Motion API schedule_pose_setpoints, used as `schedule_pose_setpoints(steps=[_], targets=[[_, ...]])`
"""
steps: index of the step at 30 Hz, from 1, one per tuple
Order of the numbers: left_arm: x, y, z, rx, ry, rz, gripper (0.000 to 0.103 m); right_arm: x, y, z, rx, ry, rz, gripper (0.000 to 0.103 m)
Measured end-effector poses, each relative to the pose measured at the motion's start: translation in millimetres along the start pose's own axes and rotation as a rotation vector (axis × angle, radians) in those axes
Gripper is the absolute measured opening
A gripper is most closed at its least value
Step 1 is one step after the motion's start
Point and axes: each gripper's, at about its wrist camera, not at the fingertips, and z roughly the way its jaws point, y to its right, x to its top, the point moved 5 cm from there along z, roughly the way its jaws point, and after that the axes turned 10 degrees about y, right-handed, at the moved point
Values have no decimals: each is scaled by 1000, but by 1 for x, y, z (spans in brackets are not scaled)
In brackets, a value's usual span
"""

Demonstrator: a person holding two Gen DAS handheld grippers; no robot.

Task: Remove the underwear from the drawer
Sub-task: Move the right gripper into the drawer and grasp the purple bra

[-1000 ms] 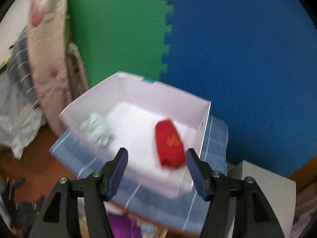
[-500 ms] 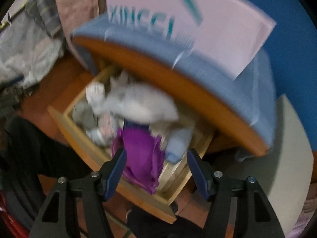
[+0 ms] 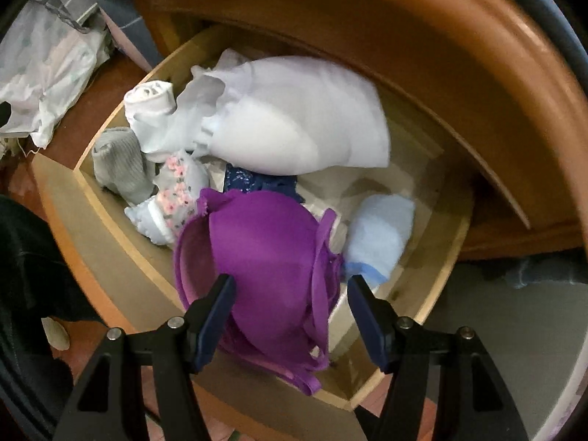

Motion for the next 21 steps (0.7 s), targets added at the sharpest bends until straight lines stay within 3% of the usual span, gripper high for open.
schedule_pose_setpoints(steps=[6,9,13,21], targets=[[-6,1,9,4,-23,12,91,3,-15,8,23,-4,-34,67],[-7,1,13,8,-32,16,91,6,-16,16,7,-15,-44,74],[-9,3,17,-1,-49,15,91,15,-5,34,-40,-46,-43,75],[-9,15,28,-17,-74,45,91,25,4,53,34,-21,86,74]])
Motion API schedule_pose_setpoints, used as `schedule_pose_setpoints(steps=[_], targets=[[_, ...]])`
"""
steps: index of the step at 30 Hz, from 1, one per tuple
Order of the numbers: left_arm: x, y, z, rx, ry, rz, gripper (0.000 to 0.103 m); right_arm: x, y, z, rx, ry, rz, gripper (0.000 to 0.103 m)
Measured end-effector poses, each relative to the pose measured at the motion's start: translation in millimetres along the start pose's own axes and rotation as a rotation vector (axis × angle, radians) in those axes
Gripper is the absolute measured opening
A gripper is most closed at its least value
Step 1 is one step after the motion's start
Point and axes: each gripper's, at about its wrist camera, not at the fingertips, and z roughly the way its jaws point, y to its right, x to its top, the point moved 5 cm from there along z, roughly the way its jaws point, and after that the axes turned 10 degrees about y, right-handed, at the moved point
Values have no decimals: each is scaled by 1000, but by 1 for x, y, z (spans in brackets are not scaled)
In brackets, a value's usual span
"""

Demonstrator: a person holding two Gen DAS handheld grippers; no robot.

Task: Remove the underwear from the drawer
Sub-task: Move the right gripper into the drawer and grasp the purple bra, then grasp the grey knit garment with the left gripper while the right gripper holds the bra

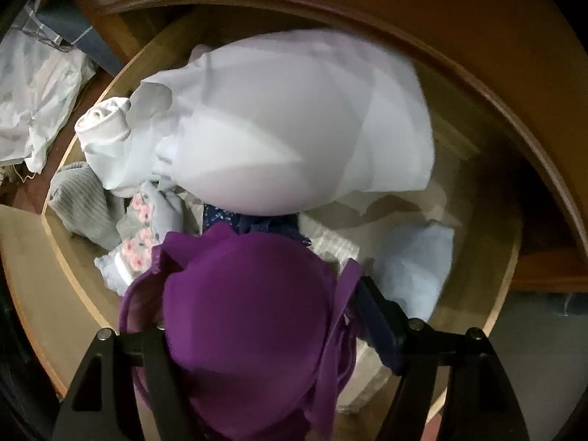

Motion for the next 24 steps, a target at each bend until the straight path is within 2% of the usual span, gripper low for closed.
schedule_pose_setpoints(steps=[1,3,4,8,10,15,21,24], targets=[[1,2,1,-4,0,10,91,1,-1,-3,-11,12,-8,71],[2,7,4,-10,-6,28,91,2,-4,-9,-7,43,-24,41],[2,9,5,-19,-8,35,91,1,-5,-11,-24,48,-36,41],[4,18,13,-63,-32,51,91,-4,-2,-21,-82,69,-53,26],[2,25,18,-103,-67,64,91,-8,0,-25,-105,83,-65,25],[-1,41,33,-170,-160,81,91,-15,7,-40,-91,129,2,24],[-2,62,52,-258,-291,49,91,-22,23,-47,-24,185,116,24],[1,68,60,-254,-315,58,91,-30,27,-40,9,187,161,24]])
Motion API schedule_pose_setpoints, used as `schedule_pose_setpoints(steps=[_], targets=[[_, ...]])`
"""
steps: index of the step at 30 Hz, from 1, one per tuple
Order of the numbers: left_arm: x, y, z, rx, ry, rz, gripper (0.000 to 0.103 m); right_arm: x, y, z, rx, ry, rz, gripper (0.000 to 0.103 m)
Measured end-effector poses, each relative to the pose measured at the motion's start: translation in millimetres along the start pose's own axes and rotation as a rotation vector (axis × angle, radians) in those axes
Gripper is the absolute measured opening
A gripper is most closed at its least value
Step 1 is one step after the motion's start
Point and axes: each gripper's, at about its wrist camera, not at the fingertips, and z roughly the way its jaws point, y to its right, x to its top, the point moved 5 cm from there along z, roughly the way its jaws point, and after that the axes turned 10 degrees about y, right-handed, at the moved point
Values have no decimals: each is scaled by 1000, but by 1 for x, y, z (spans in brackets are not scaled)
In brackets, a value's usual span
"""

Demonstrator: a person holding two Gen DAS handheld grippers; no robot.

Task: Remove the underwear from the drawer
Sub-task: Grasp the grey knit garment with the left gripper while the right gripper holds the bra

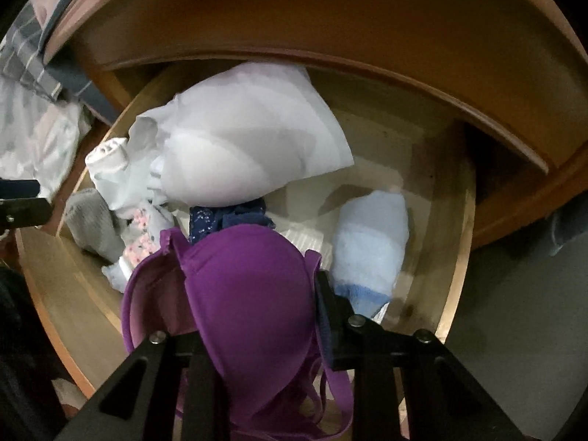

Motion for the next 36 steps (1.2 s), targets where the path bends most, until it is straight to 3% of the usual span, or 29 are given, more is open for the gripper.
schedule_pose_setpoints(steps=[4,14,19,22,26,28,31,35,36], targets=[[4,-4,14,20,-32,-11,89,-1,1,-2,10,2,9,24],[-7,-1,44,-23,-115,-5,82,-1,11,6,17,-2,20,25],[-7,2,45,12,-133,49,79,-1,12,6,18,-7,20,25],[-9,10,48,-29,-156,58,52,0,13,5,19,-8,22,25],[-11,3,57,0,-171,36,51,-2,14,7,21,-9,25,25],[-12,5,60,-5,-176,36,56,-2,14,6,19,-9,22,25],[-16,11,68,2,-195,76,74,-1,13,7,19,-11,22,25],[-17,13,69,6,-197,67,71,-1,12,7,18,-13,20,25],[-16,12,69,12,-195,64,55,-1,12,7,19,-13,21,25]])
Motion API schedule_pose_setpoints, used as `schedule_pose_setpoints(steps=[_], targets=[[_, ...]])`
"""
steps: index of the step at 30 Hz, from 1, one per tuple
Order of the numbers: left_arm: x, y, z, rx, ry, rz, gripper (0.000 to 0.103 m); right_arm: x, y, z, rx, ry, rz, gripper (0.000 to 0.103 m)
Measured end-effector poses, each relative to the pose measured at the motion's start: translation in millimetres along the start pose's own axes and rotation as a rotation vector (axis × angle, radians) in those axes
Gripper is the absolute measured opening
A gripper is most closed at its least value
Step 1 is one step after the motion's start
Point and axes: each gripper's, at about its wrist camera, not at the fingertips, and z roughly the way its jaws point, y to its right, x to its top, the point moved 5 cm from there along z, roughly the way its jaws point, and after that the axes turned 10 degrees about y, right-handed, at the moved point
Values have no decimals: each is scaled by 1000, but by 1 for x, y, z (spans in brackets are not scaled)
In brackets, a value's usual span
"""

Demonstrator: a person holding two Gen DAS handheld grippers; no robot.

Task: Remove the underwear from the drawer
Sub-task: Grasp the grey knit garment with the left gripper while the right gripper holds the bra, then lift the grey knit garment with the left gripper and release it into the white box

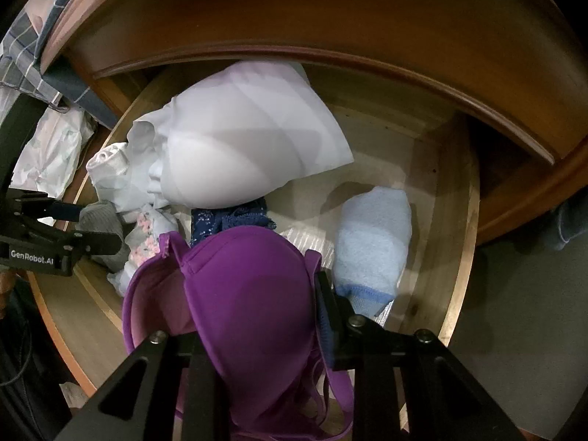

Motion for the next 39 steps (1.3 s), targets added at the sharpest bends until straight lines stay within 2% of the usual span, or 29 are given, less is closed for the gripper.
schedule_pose_setpoints(steps=[2,4,6,10,23,32,39], targets=[[-1,-7,4,44,-9,-3,32,0,0,0,1,0,-1,25],[0,-11,5,23,-1,-38,29,0,0,0,1,0,1,25],[-1,-13,2,35,19,-24,26,-1,0,0,3,0,3,25],[-6,-8,-8,47,56,17,24,-1,-1,0,5,0,9,25],[-10,6,-91,-4,214,8,23,-2,1,0,14,4,31,25],[-10,10,-173,-25,348,42,24,-3,0,-1,11,6,29,25],[3,13,-244,-16,481,69,24,-5,-2,0,7,9,26,25]])
